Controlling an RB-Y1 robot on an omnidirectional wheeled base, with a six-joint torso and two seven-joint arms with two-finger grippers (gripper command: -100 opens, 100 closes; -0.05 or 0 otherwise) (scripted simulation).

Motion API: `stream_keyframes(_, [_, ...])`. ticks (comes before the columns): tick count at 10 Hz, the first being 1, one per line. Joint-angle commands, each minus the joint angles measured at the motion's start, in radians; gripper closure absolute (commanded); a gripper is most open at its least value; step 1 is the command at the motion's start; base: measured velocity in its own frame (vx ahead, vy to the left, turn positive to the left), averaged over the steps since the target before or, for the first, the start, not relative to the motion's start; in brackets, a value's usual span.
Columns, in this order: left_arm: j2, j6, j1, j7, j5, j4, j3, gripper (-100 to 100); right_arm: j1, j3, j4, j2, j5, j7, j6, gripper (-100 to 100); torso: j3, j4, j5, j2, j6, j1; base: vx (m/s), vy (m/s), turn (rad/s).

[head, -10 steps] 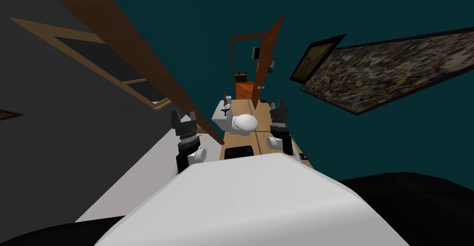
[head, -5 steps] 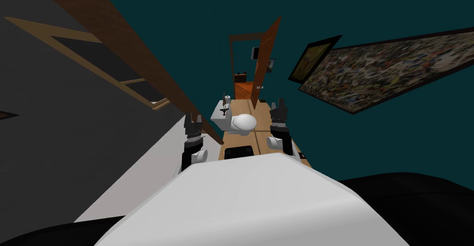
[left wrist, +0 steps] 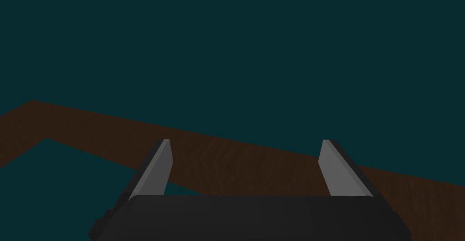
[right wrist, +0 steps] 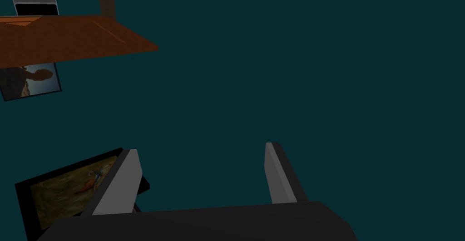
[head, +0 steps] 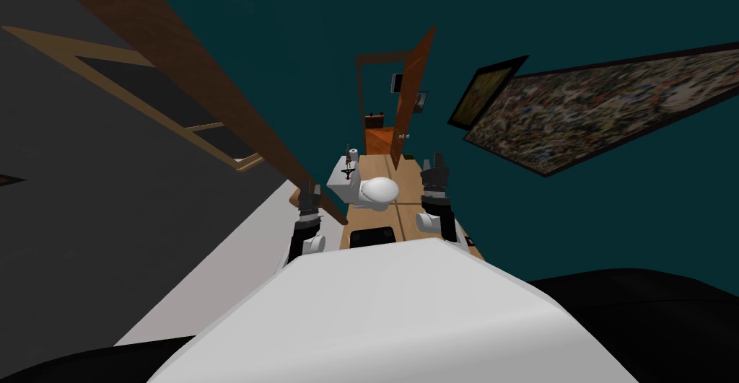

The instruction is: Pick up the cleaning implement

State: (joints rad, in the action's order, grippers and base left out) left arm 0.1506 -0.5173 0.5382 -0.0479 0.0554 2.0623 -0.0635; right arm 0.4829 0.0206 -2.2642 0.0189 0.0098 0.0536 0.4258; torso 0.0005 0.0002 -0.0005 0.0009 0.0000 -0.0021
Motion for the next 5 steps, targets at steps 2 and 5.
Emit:
stream_keyframes(2, [0.009,0.033,-0.013,-0.006,-0.007,-0.057,-0.009,-100,0.0,0.0,0.0,0.0,0.0,0.0,0.0,0,0.0,0.0,0.0,0.0,0.0,0.0,-0.006,-0.035,-0.01])
stream_keyframes(5, [0.015,0.06,-0.025,-0.005,-0.008,-0.118,-0.019,-100,0.0,0.0,0.0,0.0,0.0,0.0,0.0,0,-0.001,0.0,0.0,-0.002,0.0,0.0,0.013,-0.03,-0.011])
